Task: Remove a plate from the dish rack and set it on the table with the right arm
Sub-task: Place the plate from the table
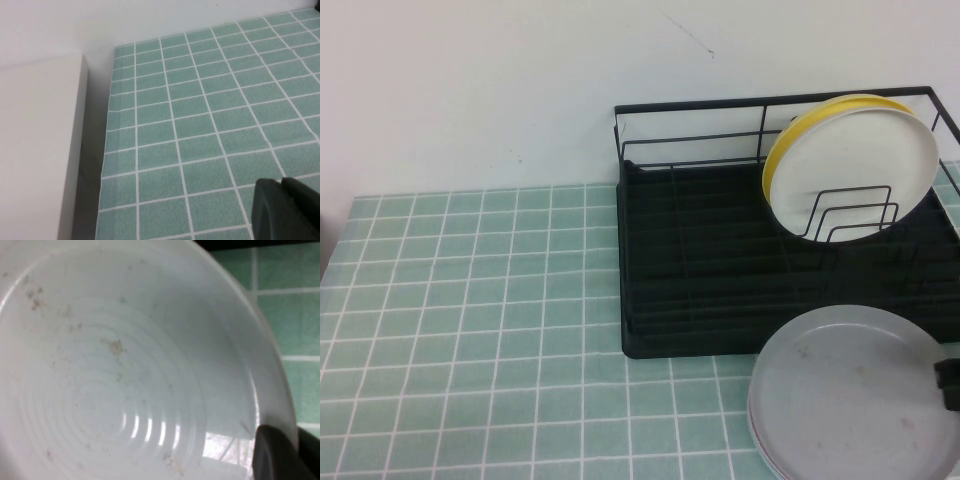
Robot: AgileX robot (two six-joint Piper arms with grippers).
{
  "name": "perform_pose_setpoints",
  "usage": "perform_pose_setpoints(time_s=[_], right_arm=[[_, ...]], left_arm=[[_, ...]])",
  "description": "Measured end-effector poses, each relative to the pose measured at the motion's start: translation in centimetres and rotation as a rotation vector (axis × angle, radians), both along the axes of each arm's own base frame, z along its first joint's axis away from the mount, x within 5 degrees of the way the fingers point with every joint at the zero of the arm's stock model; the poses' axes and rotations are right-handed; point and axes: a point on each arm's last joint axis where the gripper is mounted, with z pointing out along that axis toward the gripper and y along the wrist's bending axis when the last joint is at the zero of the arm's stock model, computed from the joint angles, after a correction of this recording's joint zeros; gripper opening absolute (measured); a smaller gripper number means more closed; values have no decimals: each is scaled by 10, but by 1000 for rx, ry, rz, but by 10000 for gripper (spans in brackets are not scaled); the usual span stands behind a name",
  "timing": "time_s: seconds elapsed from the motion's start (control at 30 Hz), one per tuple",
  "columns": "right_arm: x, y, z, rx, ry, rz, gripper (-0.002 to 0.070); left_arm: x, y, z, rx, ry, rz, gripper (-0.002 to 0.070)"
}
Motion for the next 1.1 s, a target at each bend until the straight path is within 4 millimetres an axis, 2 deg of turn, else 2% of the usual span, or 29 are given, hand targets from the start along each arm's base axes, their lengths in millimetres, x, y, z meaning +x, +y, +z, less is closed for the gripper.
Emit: perform_pose_setpoints(time_s=[0.27,0.9,1.0,1.1], right_arm=[[14,6,-4,3,11,24,10],[16,6,-12,-6,41,32,10],[16,6,-12,-7,40,32,33],[16,6,-13,-8,44,34,102]], left_arm=[[0,0,0,0,0,0,-3],[0,0,0,0,0,0,-3],[0,0,0,0,0,0,-3],[0,0,0,0,0,0,-3]])
